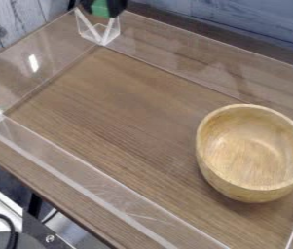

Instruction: Put the green block in the brown bowl

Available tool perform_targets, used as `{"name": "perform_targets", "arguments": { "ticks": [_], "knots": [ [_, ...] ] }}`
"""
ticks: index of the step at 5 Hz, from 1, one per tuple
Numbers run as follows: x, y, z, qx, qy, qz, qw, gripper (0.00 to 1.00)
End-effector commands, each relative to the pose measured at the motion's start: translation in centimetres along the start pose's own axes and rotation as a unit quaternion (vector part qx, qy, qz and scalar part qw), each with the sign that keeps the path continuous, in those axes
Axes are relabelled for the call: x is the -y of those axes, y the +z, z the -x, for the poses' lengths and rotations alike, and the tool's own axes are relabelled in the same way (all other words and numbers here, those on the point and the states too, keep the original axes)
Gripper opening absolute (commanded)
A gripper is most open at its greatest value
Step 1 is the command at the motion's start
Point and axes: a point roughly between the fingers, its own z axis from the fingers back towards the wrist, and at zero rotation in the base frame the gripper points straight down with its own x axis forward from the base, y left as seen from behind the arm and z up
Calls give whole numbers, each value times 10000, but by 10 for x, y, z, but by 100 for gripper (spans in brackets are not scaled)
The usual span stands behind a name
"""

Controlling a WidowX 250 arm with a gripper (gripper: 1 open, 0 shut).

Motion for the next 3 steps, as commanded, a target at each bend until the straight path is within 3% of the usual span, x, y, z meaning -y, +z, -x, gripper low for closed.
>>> {"name": "perform_targets", "arguments": {
  "ticks": [1,3],
  "knots": [
    [-2,0,-7,174,-168,-113,9996,0],
    [60,7,12,15,-824,113,9965,0]
  ]
}}
